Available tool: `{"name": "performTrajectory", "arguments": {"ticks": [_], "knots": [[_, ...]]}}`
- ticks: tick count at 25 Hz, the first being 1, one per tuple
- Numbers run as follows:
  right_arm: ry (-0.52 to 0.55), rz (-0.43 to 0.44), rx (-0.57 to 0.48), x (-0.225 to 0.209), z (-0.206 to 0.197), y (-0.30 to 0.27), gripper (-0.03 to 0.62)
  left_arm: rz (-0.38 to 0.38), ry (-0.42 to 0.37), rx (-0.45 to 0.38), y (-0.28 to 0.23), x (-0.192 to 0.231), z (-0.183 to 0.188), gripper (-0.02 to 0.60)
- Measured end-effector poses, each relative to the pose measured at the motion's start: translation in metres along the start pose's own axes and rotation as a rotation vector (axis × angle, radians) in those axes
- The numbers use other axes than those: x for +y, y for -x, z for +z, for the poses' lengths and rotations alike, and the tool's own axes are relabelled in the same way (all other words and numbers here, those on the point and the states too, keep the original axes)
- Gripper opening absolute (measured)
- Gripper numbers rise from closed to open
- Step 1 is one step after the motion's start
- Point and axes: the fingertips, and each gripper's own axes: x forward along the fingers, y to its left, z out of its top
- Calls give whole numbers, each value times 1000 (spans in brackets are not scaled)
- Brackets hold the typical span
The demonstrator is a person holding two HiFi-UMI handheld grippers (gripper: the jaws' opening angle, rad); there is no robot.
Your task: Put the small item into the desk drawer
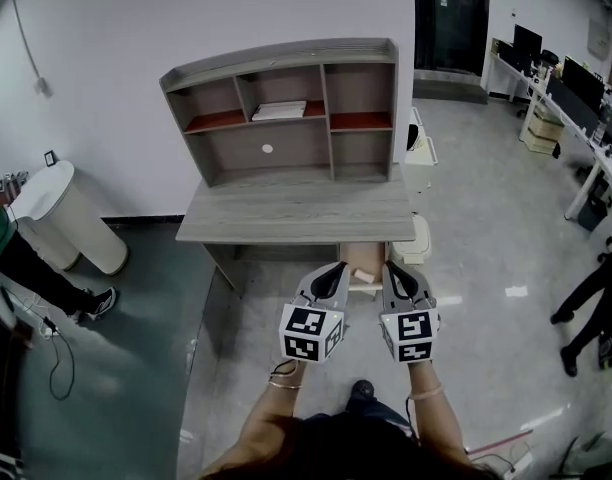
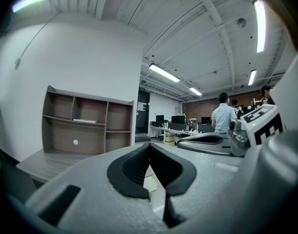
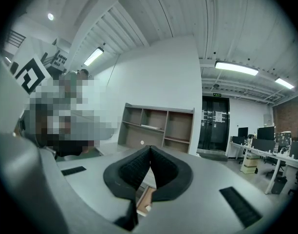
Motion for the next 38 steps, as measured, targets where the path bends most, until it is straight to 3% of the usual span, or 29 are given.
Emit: {"name": "performTrajectory", "arguments": {"ticks": [17, 26, 33, 38], "knots": [[13, 14, -30, 31, 37, 28, 2, 8, 26, -57, 46, -5, 29, 15], [-5, 10, -35, 41, 42, 45, 2, 2, 8, -65, 63, -13, 32, 15], [-23, 4, 18, 41, 37, 55, 2, 1, 18, -70, 73, -16, 32, 15], [-45, -15, -19, 39, 39, 61, 2, 2, 23, -69, 78, -19, 28, 15]]}}
